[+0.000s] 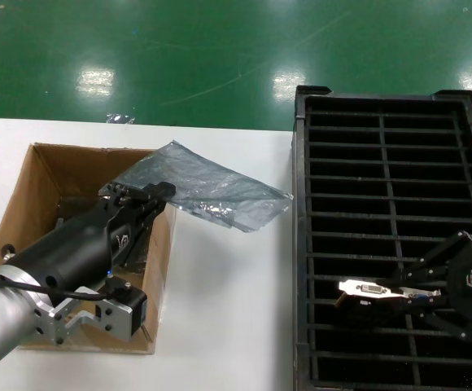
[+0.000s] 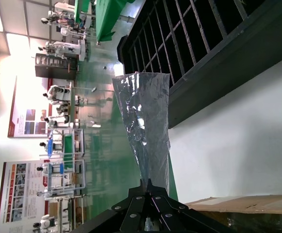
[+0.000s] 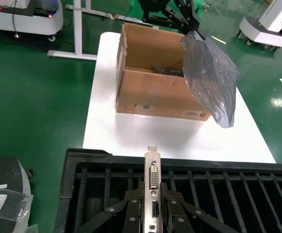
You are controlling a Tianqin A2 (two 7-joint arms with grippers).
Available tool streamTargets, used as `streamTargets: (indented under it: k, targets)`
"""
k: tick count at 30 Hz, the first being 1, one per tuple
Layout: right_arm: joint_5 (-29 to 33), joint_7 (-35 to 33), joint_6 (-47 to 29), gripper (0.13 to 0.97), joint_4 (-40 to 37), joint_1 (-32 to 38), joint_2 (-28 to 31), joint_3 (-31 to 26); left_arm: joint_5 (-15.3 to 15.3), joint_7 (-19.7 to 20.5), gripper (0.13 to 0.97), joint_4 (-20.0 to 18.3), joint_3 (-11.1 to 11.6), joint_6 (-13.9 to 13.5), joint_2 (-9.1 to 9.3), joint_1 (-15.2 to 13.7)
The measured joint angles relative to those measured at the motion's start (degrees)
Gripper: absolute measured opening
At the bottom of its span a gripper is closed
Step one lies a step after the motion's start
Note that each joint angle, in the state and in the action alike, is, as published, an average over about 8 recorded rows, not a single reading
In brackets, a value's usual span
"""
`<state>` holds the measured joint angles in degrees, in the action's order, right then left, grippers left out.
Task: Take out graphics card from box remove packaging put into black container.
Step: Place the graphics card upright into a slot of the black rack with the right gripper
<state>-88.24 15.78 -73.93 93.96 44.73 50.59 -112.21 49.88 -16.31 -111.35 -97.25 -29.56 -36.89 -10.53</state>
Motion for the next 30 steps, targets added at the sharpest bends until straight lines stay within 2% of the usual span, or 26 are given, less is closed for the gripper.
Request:
streamTargets:
  k: [30]
  targets:
    - [2.47, -7.77, 0.26, 0.204, -9.96, 1.77, -5.87, -3.32, 0.00, 0.00, 0.138, 0.00, 0.00, 0.00, 0.00, 0.00]
